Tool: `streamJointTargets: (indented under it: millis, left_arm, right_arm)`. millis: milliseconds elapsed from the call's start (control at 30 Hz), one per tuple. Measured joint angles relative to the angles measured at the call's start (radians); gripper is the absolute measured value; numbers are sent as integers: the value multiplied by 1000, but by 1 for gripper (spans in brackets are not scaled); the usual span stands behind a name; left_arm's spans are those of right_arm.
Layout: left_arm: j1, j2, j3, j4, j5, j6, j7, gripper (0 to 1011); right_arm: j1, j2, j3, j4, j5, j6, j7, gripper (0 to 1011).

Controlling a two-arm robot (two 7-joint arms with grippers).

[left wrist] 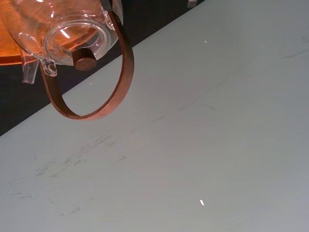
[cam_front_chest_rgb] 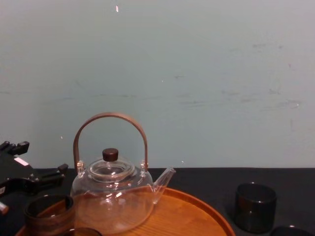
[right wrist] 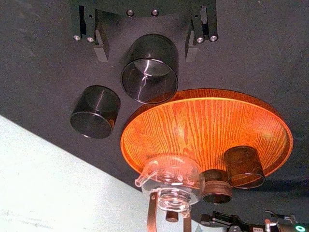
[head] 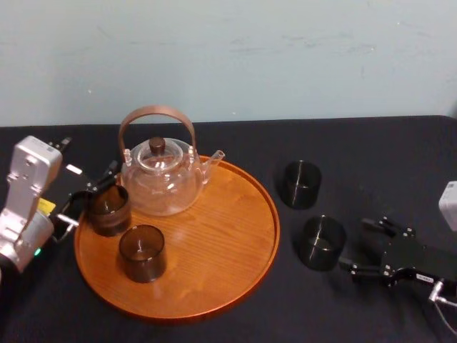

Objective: Pick up the glass from the table and place it on the tray.

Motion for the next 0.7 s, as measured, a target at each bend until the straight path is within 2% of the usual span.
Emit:
streamJointTargets:
  millis: [700]
  left_arm:
    - [0, 0, 0, 0, 0, 0, 0, 1002]
  right_arm:
    - [95, -51, -66, 75, 19, 51, 9, 1002]
